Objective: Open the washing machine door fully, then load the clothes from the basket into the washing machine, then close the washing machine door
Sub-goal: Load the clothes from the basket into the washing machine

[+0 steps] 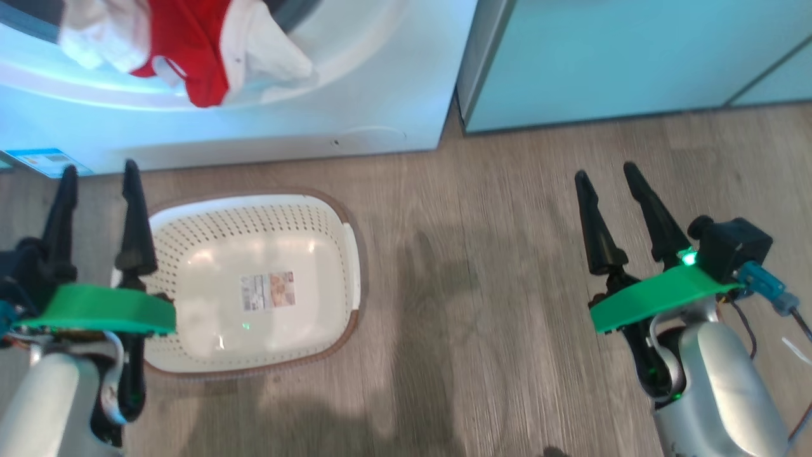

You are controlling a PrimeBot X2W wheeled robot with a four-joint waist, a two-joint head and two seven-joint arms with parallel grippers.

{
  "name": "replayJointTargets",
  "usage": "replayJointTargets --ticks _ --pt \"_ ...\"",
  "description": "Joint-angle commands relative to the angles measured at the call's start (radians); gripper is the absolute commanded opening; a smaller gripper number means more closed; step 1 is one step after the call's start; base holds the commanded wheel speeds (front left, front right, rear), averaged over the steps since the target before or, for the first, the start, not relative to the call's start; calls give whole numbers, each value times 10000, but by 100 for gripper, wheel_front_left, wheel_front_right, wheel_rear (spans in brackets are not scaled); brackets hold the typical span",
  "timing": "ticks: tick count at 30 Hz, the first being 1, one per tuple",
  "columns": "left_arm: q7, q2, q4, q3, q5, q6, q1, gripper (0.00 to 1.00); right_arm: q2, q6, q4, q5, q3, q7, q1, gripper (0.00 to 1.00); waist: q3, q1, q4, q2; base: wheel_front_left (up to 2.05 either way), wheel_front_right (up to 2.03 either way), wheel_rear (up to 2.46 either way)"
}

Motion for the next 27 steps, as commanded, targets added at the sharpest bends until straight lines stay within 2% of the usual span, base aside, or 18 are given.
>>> replayJointTargets --ticks 1,10,27 --pt "-109 132 -173 364 138 -25 -50 100 -27 0 -319 -73 161 80 124 100 -357 1 177 -1 0 0 0" --pt "-121 -246 282 162 384 -326 353 100 -27 0 -424 -156 51 438 546 100 -1017 1 362 -1 0 0 0" --pt "-123 -458 362 85 622 -449 519 100 -27 0 -733 -167 7 638 698 100 -1053 1 481 -1 0 0 0"
